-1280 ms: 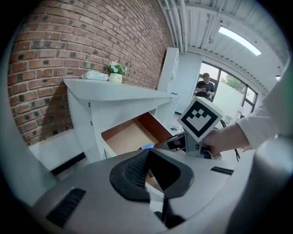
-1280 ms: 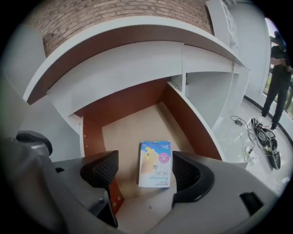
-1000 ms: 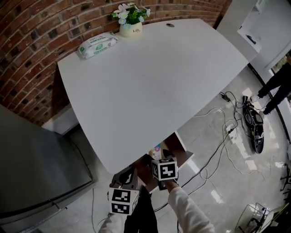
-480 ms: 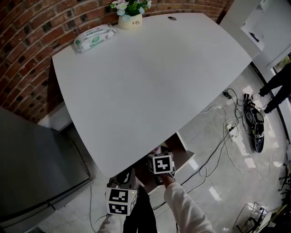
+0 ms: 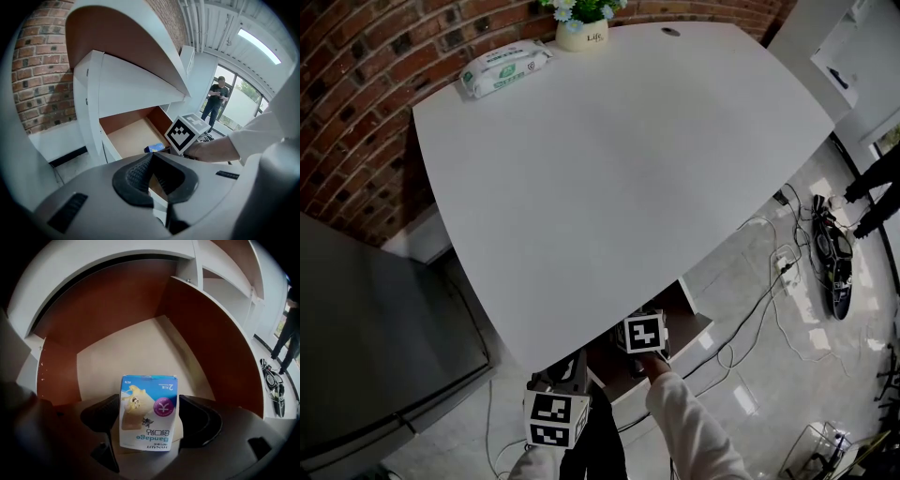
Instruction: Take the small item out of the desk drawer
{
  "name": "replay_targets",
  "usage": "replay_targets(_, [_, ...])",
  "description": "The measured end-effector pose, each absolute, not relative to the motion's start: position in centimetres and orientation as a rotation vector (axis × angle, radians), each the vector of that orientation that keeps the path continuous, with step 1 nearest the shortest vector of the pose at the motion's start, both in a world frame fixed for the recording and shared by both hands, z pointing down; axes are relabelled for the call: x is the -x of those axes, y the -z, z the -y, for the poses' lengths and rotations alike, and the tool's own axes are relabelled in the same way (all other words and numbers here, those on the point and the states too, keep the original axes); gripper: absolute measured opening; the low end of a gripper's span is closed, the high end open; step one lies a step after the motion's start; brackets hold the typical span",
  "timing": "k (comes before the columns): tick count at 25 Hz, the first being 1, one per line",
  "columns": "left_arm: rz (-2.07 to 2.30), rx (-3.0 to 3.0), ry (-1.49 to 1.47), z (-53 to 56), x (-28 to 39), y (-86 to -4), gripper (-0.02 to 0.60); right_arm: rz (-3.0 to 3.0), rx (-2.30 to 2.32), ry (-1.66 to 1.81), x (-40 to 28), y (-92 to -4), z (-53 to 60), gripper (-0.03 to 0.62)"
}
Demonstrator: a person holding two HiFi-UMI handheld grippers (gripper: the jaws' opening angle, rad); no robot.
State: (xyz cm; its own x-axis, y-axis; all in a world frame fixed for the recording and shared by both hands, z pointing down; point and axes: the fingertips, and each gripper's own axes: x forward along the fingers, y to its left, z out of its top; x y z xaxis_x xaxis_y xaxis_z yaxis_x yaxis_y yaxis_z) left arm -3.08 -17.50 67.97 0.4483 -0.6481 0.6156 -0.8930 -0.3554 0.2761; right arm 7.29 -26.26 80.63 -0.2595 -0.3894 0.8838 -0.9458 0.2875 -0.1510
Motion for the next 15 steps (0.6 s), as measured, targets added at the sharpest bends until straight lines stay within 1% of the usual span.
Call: replay_targets(15, [1.292,-2.099,-0.512,17.8,3.7,-68.7,0.015,1.828,-1.163,-0.932,-6.5,-82.0,26.9,0.402])
